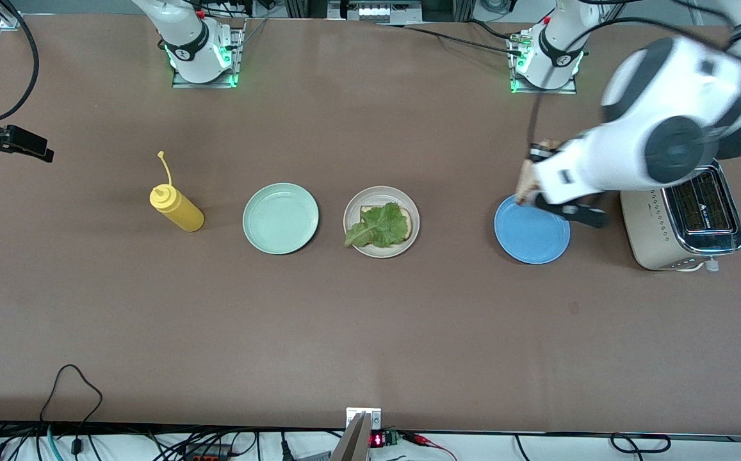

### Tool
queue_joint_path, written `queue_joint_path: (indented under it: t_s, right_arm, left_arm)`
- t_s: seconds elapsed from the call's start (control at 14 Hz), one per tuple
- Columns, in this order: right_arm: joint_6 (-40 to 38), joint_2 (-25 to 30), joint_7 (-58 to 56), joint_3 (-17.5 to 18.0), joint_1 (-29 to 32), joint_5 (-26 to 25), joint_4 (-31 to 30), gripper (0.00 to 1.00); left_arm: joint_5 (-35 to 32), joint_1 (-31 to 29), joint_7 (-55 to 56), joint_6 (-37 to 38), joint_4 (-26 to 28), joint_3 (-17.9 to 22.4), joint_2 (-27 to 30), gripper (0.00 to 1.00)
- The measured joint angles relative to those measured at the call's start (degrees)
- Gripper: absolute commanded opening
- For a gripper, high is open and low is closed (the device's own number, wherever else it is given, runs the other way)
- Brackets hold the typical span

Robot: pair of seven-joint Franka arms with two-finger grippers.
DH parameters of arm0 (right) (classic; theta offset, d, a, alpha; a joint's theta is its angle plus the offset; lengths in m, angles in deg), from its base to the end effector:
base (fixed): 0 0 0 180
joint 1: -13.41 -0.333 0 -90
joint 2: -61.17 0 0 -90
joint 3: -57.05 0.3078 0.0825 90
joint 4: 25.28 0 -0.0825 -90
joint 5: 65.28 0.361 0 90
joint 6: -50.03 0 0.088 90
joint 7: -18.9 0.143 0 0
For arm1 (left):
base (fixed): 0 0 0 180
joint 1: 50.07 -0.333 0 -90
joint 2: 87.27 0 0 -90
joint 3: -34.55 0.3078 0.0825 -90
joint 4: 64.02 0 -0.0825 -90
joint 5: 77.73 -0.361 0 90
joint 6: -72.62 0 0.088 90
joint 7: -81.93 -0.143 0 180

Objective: Make sandwich in beige plate with both arms
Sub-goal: 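Carry the toast slice with the left gripper over the beige plate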

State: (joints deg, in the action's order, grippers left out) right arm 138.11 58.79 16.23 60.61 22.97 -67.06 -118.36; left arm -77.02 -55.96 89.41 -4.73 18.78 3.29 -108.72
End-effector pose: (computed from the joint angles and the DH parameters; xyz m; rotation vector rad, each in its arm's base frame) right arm 0.5279 -0.0606 0.5319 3.1150 -0.0889 -0.2036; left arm 0.5286 -0.2103 0.4402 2.9430 -0.4777 -0.6927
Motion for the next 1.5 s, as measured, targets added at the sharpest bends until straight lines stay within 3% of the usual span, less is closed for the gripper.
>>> queue_joint_path:
  t_s: [0.28, 0.64, 1.0, 1.5]
  right_arm:
    - [0.0, 0.0, 0.0, 0.0, 0.0, 0.0, 0.0, 1.00]
    - [0.0, 0.0, 0.0, 0.0, 0.0, 0.0, 0.0, 1.00]
    - [0.0, 0.0, 0.0, 0.0, 0.0, 0.0, 0.0, 1.00]
    - [0.0, 0.0, 0.0, 0.0, 0.0, 0.0, 0.0, 1.00]
  left_arm:
    - [5.3, 6.3, 4.9, -10.1, 2.7, 0.1, -4.0, 0.01]
    - [19.5, 8.3, 6.4, -20.9, 3.0, 3.0, -8.3, 0.01]
    - [32.9, 18.5, 6.1, -26.2, 3.0, 13.5, -12.4, 0.01]
    - [44.5, 19.9, -2.2, -30.7, 3.0, 15.4, -17.2, 0.01]
